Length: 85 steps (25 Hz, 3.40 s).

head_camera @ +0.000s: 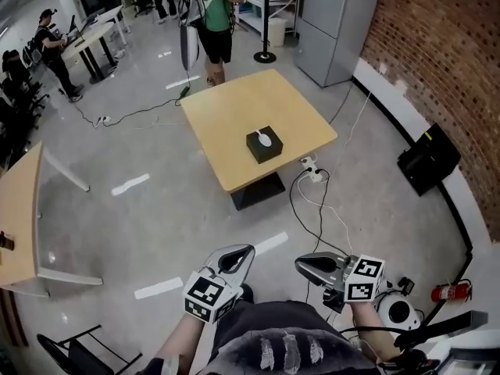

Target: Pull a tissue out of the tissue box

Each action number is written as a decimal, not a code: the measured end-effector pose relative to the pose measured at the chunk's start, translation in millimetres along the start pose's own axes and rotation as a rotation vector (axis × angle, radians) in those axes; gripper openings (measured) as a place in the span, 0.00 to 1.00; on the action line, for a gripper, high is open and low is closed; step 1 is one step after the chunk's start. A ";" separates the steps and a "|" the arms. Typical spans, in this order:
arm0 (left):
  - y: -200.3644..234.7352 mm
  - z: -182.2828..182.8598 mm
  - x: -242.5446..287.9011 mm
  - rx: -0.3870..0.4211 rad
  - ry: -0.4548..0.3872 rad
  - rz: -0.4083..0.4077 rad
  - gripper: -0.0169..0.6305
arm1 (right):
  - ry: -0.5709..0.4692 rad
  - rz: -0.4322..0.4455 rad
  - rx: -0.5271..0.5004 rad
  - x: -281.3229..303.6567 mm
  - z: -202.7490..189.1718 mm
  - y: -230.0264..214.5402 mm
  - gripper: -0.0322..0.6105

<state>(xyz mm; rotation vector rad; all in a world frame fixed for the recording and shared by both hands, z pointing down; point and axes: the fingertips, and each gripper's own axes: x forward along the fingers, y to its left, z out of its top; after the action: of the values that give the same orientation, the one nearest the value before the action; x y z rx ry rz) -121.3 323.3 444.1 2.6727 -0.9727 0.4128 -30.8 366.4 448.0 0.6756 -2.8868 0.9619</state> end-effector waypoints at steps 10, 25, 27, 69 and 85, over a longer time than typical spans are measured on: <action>74.9 -13.3 -31.6 -0.060 -0.042 0.027 0.03 | 0.075 -0.007 -0.005 81.4 3.7 3.6 0.05; 119.8 6.7 -21.3 -0.067 -0.033 0.151 0.03 | 0.083 0.134 -0.038 134.4 33.4 -27.0 0.05; 122.6 10.7 -9.2 -0.070 -0.014 0.174 0.03 | 0.073 0.163 -0.032 132.7 41.8 -40.1 0.05; 86.5 67.5 211.8 0.097 0.301 0.275 0.03 | 0.037 0.225 0.261 10.6 80.6 -274.1 0.05; 92.0 75.0 239.3 0.166 0.298 0.205 0.03 | 0.042 0.126 0.251 3.4 89.5 -302.6 0.05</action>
<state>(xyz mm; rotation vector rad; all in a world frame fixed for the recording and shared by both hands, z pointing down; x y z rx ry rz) 7.0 90.8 472.9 2.5551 -1.1631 0.9438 99.8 96.9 547.4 0.4803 -2.8277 1.3537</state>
